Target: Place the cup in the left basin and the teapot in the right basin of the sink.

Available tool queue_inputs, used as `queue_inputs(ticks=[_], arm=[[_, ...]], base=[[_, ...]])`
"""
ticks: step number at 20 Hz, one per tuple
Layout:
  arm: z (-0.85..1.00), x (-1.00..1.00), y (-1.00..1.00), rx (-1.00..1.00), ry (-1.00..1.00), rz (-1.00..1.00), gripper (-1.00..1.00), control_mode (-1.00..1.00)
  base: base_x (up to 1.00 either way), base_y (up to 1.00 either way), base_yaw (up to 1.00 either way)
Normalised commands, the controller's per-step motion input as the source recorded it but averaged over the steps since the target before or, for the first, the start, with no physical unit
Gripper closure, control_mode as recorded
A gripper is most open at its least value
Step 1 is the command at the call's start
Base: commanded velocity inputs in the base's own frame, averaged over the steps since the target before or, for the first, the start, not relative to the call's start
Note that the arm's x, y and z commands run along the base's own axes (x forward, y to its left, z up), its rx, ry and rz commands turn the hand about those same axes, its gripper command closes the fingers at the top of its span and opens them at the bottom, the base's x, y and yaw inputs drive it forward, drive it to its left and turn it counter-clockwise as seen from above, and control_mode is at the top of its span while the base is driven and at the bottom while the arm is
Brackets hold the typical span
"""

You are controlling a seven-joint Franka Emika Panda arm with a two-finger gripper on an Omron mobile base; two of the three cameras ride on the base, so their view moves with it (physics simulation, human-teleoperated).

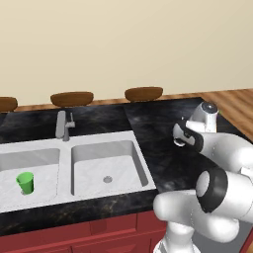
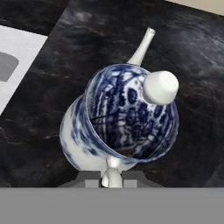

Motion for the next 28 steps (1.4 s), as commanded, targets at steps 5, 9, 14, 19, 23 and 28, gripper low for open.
queue_inputs(ticks=[5, 9, 14, 19, 23, 28], arm=[[0.13, 0.0, 0.71, -0.03, 0.0, 0.08, 1.0, -1.0], [0.12, 0.0, 0.7, -0.03, 0.0, 0.08, 1.0, -1.0], [0.07, 0.0, 0.76, -0.02, 0.04, 0.09, 1.0, -1.0], [0.0, 0.01, 0.8, -0.01, 0.12, 0.11, 1.0, -1.0], [0.0, 0.06, 0.78, 0.0, 0.12, 0.11, 1.0, -1.0], [0.0, 0.15, 0.7, 0.0, 0.11, 0.11, 1.0, -1.0]], base=[[0.0, 0.0, 0.0], [0.0, 0.0, 0.0], [0.0, 0.0, 0.0], [0.0, 0.0, 0.0], [0.0, 0.0, 0.0], [0.0, 0.0, 0.0]])
